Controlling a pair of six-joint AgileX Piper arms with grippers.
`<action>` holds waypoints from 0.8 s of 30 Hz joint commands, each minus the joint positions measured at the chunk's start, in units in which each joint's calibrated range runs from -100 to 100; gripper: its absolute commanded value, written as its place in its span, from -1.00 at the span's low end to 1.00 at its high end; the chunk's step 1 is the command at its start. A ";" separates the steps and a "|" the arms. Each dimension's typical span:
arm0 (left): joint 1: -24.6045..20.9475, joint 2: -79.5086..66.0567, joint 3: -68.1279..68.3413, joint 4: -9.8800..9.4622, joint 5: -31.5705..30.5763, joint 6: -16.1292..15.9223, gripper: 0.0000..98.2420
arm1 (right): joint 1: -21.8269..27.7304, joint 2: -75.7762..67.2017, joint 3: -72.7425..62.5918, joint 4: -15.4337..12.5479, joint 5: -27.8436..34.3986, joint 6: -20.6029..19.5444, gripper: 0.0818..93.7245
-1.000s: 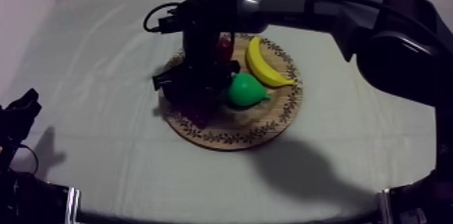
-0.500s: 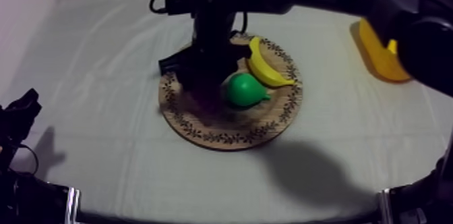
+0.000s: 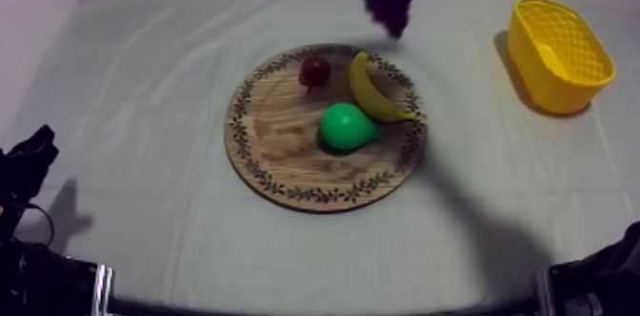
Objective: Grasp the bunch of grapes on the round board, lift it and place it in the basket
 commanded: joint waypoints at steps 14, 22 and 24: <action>-0.03 0.05 0.00 -0.04 -0.01 0.01 -1.00 | 22.92 -2.80 1.60 2.52 -6.44 2.08 -0.60; -0.03 0.05 0.00 -0.04 -0.01 0.01 -1.00 | 29.56 4.02 -0.50 3.62 -9.20 2.98 -0.61; -0.03 0.05 0.00 -0.04 -0.01 0.01 -1.00 | 30.39 5.76 -1.32 3.87 -9.33 3.30 -0.62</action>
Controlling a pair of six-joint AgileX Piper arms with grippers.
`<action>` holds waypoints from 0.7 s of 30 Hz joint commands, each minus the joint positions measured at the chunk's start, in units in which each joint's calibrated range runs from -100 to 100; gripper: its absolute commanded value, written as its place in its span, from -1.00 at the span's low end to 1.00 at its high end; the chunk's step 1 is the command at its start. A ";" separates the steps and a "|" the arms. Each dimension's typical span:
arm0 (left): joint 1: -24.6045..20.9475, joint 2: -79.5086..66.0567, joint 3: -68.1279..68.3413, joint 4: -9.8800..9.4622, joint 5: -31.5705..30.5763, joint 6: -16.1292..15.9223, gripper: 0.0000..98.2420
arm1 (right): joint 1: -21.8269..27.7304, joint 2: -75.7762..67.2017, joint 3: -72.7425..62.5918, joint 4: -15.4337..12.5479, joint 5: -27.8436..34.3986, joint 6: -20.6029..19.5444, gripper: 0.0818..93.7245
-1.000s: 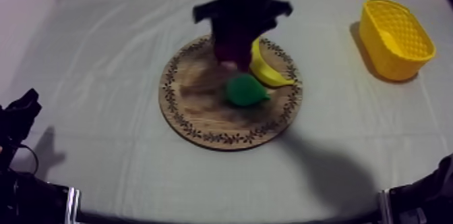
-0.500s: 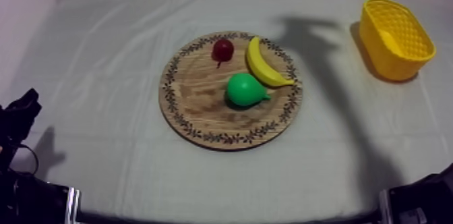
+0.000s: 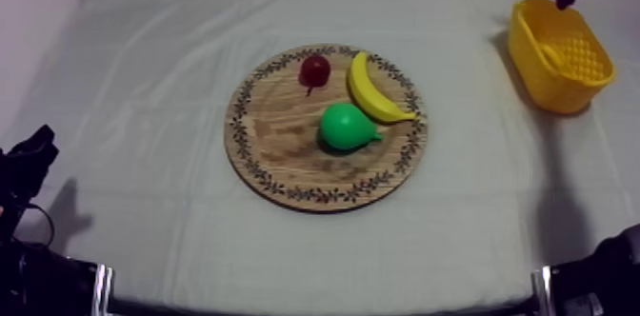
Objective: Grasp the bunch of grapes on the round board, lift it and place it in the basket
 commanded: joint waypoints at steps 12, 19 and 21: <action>-0.03 0.05 0.00 -0.04 -0.01 0.01 -1.00 | 3.45 2.30 5.71 0.07 -6.59 3.08 0.43; -0.03 0.05 0.00 -0.04 -0.01 0.00 -1.00 | 2.74 -7.91 14.99 -1.63 -9.71 5.30 0.57; -0.03 0.05 0.00 -0.04 -0.01 0.00 -1.00 | 2.35 -12.65 18.13 -2.16 -10.41 5.64 0.51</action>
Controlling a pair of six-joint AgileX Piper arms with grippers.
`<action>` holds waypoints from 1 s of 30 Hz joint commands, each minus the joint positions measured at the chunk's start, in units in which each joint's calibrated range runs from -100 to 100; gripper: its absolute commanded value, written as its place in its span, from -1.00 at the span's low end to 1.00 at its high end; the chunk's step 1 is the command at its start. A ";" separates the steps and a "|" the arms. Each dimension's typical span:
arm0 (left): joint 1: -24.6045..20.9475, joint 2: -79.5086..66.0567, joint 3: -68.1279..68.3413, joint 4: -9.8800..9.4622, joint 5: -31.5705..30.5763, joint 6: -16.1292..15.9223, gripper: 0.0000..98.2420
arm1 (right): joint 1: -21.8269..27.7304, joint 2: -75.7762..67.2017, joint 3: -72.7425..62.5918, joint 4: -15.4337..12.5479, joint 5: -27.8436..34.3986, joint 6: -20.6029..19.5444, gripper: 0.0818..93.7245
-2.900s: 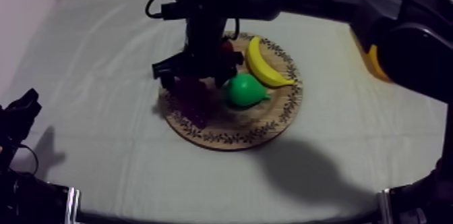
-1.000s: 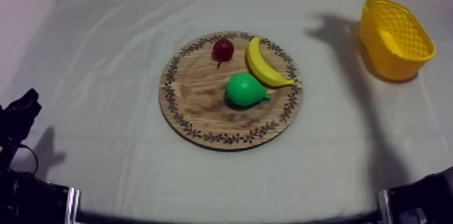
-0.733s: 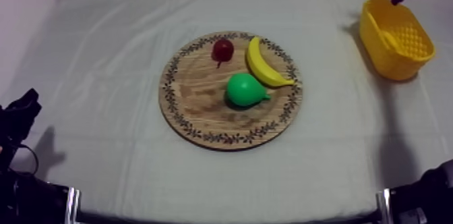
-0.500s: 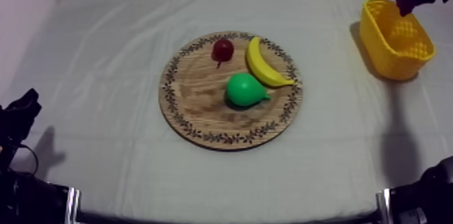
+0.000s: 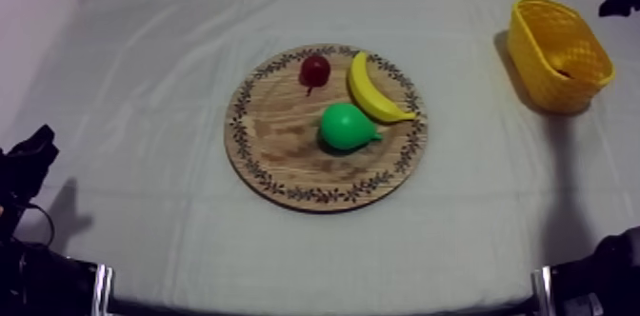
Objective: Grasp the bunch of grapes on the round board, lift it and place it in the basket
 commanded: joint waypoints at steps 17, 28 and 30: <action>-0.03 0.05 0.00 -0.04 -0.01 0.01 -1.00 | -6.62 -51.69 41.24 -0.90 -10.30 -0.08 -0.75; -0.03 0.05 0.00 -0.04 -0.01 -0.03 -1.00 | -8.80 -75.93 68.38 -3.78 -21.14 3.12 -0.98; -0.03 0.05 0.00 -0.04 -0.01 -0.03 -1.00 | -9.14 -79.89 72.03 -4.58 -21.56 4.01 -0.99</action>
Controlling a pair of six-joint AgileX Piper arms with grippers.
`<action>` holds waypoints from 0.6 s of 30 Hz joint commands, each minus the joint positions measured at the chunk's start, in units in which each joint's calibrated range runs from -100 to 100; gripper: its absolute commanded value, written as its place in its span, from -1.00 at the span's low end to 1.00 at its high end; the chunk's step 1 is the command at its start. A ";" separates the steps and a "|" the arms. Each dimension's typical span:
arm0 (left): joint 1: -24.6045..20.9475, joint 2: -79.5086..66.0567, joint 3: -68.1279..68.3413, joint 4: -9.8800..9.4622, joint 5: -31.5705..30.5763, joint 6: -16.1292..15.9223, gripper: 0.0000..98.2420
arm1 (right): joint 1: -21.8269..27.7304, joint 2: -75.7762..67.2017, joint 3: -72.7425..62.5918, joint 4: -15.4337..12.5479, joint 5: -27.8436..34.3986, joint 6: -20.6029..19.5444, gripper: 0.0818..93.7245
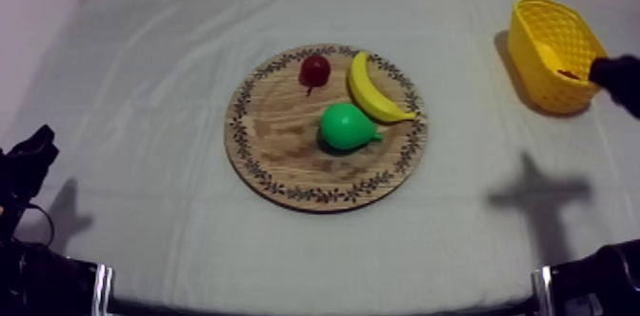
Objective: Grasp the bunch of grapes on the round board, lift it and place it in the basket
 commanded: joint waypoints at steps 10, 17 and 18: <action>-0.03 0.05 0.00 -0.04 -0.01 0.02 -1.00 | -1.31 -23.51 20.83 -0.31 2.07 1.89 -0.99; -0.03 0.05 0.00 -0.04 -0.01 0.00 -1.00 | -0.31 -30.77 26.03 -0.08 -0.22 0.52 -0.99; -0.03 0.05 0.00 -0.04 -0.01 -0.01 -1.00 | -0.26 -31.38 26.18 -0.08 -0.44 1.14 -0.99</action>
